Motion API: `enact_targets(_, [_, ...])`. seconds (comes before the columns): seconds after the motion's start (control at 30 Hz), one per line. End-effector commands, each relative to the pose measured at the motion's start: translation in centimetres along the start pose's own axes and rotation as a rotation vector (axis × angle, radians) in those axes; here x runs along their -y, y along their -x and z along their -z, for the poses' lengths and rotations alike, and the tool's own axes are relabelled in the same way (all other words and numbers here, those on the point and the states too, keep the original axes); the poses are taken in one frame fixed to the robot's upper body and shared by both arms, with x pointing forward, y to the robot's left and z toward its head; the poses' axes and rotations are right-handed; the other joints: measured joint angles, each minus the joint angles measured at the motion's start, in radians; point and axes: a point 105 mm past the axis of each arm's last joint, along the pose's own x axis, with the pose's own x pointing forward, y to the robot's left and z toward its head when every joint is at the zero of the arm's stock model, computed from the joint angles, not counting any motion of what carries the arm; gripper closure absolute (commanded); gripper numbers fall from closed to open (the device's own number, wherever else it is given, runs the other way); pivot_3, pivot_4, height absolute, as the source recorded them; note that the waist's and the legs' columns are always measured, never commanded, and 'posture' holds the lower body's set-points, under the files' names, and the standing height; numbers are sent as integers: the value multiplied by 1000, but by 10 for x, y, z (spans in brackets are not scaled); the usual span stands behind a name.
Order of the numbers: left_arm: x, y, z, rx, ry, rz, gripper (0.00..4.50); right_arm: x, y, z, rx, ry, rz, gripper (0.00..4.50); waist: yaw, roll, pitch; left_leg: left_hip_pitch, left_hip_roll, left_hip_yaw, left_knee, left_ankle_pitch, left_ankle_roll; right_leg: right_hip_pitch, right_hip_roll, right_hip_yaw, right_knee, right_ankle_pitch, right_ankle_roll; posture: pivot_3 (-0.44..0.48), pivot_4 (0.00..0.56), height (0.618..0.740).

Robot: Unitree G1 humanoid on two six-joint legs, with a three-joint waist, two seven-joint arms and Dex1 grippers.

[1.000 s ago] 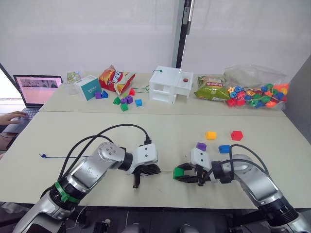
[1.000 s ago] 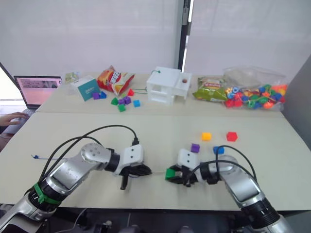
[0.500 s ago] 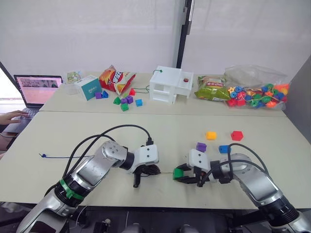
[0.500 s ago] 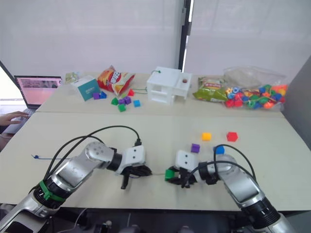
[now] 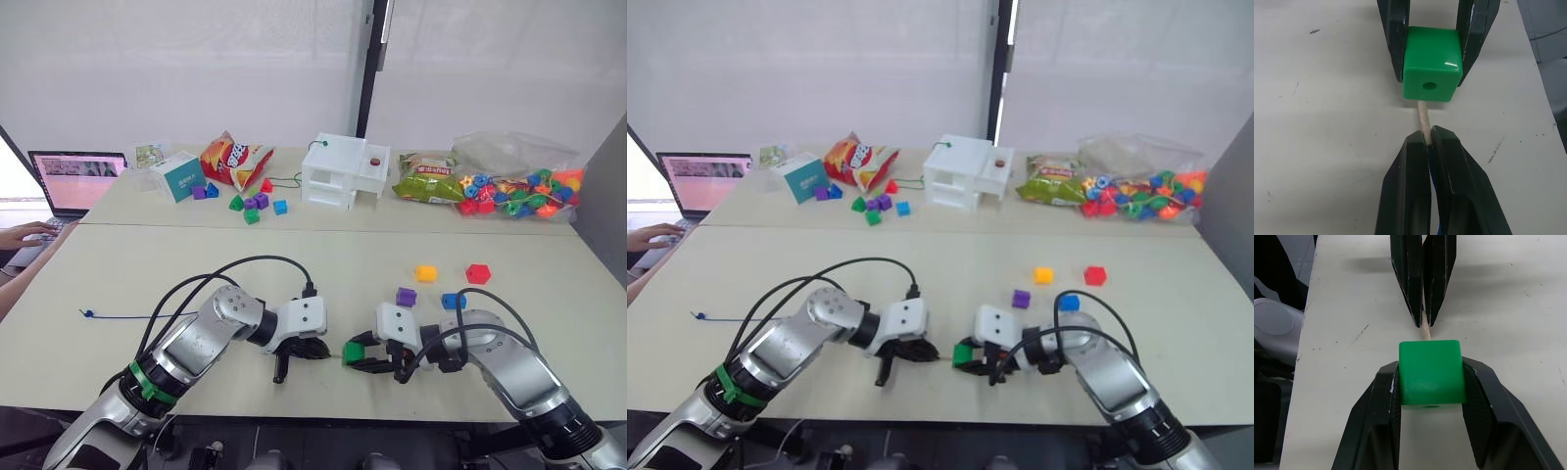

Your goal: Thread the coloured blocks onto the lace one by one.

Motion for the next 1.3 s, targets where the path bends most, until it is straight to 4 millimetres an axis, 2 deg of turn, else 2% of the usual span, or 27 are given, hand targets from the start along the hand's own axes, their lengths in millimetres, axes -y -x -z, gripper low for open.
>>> enact_targets(0.03, [2,-5,-23,64,-73,11,4500,-5,-2,-1,7,-7,-20,3318,1,0,0,0,0,0,0,0,0,0,0,0,0,0,0,0,150,740])
enact_targets(0.17, [2,-7,-23,70,-60,12,4500,-7,-1,8,-24,-30,-22,3318,1,0,0,0,0,0,0,0,0,0,0,0,0,0,0,0,150,740])
enact_targets(0.3, [0,3,-7,12,-60,2,4500,0,8,23,-68,-47,8,3318,-1,0,0,0,0,0,0,0,0,0,0,0,0,0,0,0,150,740])
enact_targets(0.4, [-1,6,-4,3,-54,-3,4500,4,11,24,-69,-46,17,3318,-2,0,0,1,1,0,0,0,0,1,1,0,0,0,0,0,150,740])
enact_targets(0.8, [2,8,-12,58,-30,-2,4500,-1,8,42,-152,-69,-20,3318,-3,0,0,3,2,0,0,0,0,3,2,0,0,0,0,0,150,740])
enact_targets(1.1, [-3,5,-9,36,-37,-22,4500,-6,7,41,-147,-84,-42,3318,-2,0,0,4,2,0,0,0,0,4,2,1,0,0,0,0,150,740])
enact_targets(1.3, [-1,-3,-22,80,-47,-1,4500,-6,8,41,-151,-85,-38,3318,1,-1,0,4,2,0,0,0,0,4,1,0,0,0,0,0,150,740])
